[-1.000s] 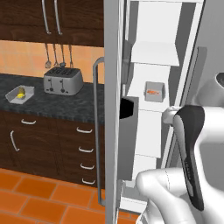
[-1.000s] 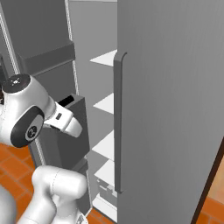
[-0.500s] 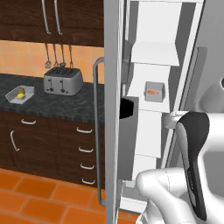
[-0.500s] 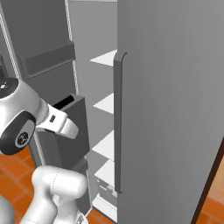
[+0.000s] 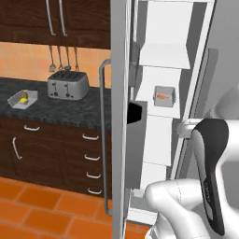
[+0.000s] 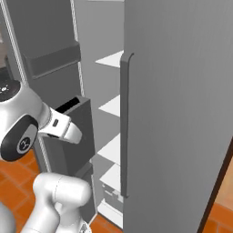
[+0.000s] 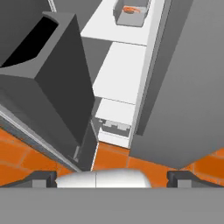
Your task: Take the meat container that has the shrimp and place it on the second highest rack of the freezer. Then take the vegetable container that has the potato and lemon and place it on the highest rack of the freezer.
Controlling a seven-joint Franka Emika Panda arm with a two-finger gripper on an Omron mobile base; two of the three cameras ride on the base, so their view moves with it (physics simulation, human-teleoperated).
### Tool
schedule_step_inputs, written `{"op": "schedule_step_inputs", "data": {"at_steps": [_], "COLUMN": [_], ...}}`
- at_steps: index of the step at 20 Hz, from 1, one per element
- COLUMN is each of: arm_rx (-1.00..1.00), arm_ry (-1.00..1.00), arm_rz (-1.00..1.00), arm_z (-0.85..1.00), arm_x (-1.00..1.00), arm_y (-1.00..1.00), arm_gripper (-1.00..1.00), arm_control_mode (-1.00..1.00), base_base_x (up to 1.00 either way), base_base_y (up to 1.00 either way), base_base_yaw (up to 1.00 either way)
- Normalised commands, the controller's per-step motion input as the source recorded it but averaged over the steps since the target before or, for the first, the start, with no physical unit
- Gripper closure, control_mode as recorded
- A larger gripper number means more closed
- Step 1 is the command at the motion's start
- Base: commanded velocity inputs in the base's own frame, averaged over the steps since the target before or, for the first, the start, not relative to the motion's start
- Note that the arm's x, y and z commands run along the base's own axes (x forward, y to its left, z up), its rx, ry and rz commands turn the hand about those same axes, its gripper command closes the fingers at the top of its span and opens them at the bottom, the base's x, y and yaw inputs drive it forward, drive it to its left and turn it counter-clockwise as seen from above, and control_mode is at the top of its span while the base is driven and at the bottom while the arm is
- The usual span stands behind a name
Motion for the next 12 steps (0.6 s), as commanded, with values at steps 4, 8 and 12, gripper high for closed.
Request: {"op": "schedule_step_inputs", "data": {"at_steps": [4,8,12], "arm_rx": [0.00,0.00,0.00], "arm_ry": [0.00,0.00,0.00], "arm_rz": [0.00,0.00,0.00], "arm_z": [0.00,0.00,0.00], "arm_x": [0.00,0.00,0.00], "arm_y": [0.00,0.00,0.00], "arm_gripper": [-1.00,-1.00,-1.00], "arm_control_mode": [1.00,1.00,1.00], "base_base_x": [-0.96,-0.57,-0.37], "base_base_y": [-0.40,0.00,0.16], "base_base_yaw": [0.39,0.92,0.95]}}
